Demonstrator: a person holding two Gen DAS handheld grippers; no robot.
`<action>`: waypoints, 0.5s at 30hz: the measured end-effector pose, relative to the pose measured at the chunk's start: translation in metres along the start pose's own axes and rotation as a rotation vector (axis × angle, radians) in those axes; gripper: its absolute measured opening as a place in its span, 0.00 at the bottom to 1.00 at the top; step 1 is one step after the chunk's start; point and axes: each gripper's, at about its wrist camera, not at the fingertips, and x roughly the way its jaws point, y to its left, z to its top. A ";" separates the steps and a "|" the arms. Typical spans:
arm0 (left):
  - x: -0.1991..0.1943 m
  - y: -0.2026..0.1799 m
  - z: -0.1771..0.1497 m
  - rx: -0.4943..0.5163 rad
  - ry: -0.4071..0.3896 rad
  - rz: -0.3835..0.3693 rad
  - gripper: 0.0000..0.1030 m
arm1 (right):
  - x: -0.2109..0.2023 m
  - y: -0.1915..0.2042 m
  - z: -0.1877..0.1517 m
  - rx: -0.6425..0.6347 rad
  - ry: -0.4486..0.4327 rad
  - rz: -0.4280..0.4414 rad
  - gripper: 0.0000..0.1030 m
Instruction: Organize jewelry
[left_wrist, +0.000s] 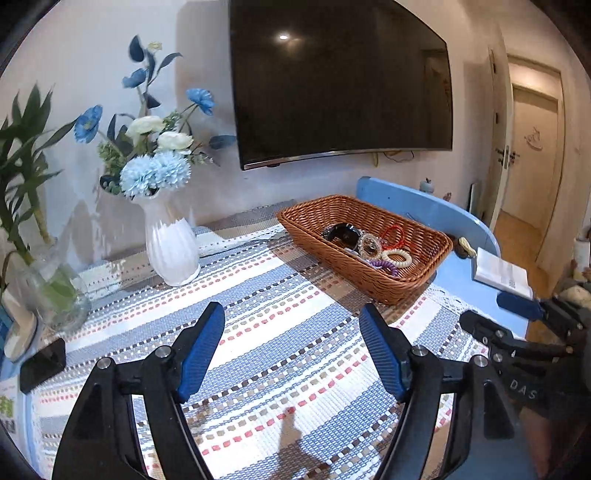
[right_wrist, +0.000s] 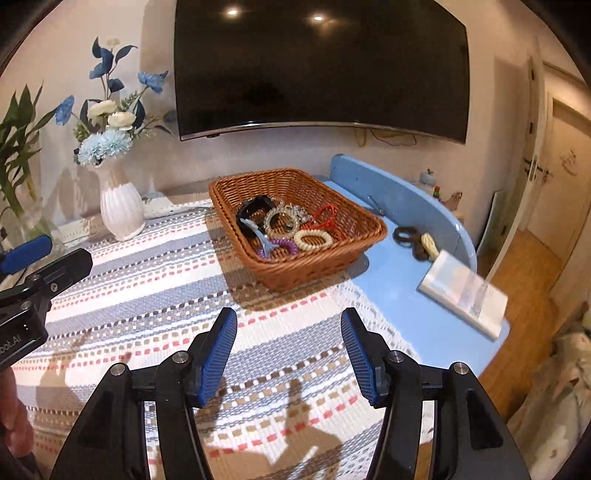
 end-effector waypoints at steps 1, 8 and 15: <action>0.002 0.003 -0.002 -0.011 0.000 -0.006 0.74 | 0.002 0.001 -0.002 0.012 0.009 0.002 0.59; 0.018 0.010 -0.014 -0.009 0.016 -0.038 0.74 | 0.009 0.009 -0.009 0.002 0.046 -0.018 0.59; 0.014 0.005 -0.016 -0.007 0.037 -0.029 0.74 | 0.011 0.011 -0.009 -0.004 0.066 -0.018 0.59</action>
